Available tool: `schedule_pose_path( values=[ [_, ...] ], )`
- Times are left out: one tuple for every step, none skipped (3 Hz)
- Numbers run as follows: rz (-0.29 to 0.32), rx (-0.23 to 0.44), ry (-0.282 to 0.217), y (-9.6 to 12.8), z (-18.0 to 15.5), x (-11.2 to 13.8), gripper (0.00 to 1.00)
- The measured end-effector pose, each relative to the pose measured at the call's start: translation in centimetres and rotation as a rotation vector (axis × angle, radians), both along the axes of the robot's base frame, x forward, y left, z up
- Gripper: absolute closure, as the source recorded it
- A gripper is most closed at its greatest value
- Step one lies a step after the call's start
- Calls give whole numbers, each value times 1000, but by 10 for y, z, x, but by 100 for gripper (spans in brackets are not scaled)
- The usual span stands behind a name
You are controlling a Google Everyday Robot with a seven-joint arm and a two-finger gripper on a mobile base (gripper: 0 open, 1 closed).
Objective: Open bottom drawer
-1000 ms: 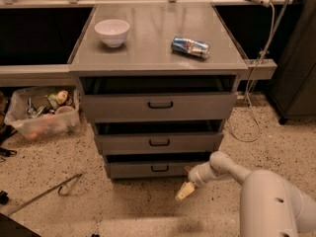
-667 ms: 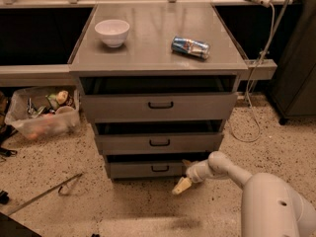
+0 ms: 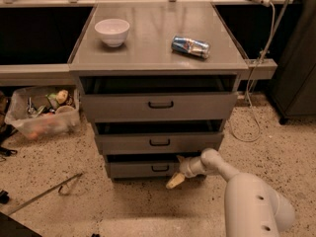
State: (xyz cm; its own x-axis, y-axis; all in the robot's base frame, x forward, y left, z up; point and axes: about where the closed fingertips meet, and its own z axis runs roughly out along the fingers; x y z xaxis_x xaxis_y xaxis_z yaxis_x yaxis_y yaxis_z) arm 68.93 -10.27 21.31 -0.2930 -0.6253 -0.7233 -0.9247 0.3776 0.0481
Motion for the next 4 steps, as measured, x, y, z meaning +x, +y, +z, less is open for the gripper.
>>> schedule_pose_path(
  values=[
    [18, -14, 43, 6, -15, 6, 0],
    [27, -23, 64, 7, -18, 6, 0],
    [30, -24, 89, 10, -19, 3, 0],
    [29, -24, 89, 10, -15, 3, 0]
  ],
)
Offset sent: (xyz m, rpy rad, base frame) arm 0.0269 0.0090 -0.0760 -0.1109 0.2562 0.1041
